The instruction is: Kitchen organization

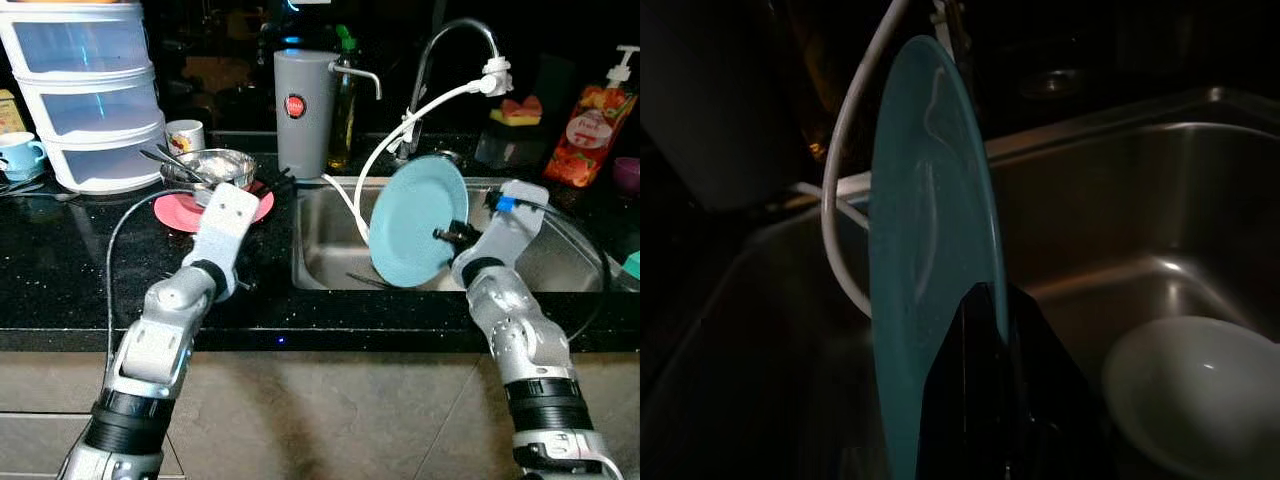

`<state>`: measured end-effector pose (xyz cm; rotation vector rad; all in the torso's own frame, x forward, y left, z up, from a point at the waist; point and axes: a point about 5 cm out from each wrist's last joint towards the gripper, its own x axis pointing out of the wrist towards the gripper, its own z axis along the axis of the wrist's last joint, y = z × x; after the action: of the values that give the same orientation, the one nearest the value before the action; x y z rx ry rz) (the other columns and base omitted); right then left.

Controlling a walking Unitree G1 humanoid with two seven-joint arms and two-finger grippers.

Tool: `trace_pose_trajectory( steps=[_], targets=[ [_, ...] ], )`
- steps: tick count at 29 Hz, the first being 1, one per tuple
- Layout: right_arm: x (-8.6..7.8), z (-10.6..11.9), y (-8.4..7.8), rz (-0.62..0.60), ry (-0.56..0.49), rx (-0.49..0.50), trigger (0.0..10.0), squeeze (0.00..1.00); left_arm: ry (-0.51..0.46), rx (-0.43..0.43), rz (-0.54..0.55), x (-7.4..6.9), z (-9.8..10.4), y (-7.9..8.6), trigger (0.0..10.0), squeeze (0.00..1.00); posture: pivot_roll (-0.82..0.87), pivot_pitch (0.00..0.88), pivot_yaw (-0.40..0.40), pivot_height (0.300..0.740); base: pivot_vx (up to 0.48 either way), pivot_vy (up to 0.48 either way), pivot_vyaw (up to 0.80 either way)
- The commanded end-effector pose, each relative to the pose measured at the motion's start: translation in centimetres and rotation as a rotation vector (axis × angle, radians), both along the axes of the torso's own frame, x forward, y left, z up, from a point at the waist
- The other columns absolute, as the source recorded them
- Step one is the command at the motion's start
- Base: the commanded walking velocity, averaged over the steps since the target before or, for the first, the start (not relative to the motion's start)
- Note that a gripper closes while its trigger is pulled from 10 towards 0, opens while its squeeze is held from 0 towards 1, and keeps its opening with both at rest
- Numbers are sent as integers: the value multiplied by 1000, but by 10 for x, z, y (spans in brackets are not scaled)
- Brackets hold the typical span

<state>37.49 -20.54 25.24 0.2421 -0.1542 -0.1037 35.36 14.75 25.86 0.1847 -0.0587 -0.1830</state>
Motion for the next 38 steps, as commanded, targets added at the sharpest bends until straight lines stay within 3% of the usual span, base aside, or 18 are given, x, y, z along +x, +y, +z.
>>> trace_pose_trajectory(
  steps=[1, 4, 8, 17, 18, 21, 22, 25, 26, 28, 32, 38],
  targets=[
    [0, 0, 0, -6, -19, 14, 10000, 0, 51, -57, 35, 2, -4, 5, 10000, 0, 85, 135, -33, 740, 0, 0, 0],
    [-1, 1, 0, 2, -36, 54, 10000, 0, 118, -234, 70, 5, -4, 15, 10000, 0, 83, 140, -33, 740, 0, 0, 0],
    [-1, 0, 1, 5, -40, 67, 10000, 0, 152, -332, 65, 4, -2, 18, 10000, 0, 84, 140, -33, 740, 0, 0, 0],
    [-1, -10, 16, 44, -27, 82, 10000, 0, 177, -334, 133, 2, -2, 28, 10000, 0, 77, 139, -36, 740, 0, 0, 0],
    [-1, -10, 17, 46, -28, 87, 10000, 365, 177, -327, 136, 2, -2, 28, 10000, 0, 76, 138, -37, 740, 0, 0, 0],
    [-1, -10, 17, 46, -28, 87, 10000, 365, 177, -327, 136, 2, -2, 28, 10000, 0, 76, 138, -37, 740, 0, 0, 0],
    [-1, -9, 17, 51, -33, 101, 10000, 1000, 177, -323, 137, 1, -2, 27, 10000, 0, 76, 138, -37, 740, 0, 0, 0],
    [-4, 4, 16, 60, -122, 146, 10000, 1000, 169, -306, 138, 1, -1, 27, 10000, 0, 76, 137, -34, 740, 0, 0, 0],
    [-9, 14, 16, 68, -194, 191, 10000, 0, 166, -301, 137, 1, -1, 27, 10000, 0, 75, 137, -34, 740, 0, 0, 0],
    [-18, 34, 17, 93, -314, 249, 10000, 0, 163, -290, 137, 1, 0, 26, 10000, 0, 75, 137, -34, 740, 0, 0, 0],
    [-31, 53, 25, 153, -402, 307, 10000, 0, 161, -272, 137, 1, 0, 26, 10000, 0, 76, 137, -31, 740, 0, 0, 0],
    [-41, 49, 43, 211, -395, 318, 10000, 0, 144, -245, 140, 1, 3, 26, 10000, 0, 71, 131, -29, 740, 0, 0, 0]
  ],
)
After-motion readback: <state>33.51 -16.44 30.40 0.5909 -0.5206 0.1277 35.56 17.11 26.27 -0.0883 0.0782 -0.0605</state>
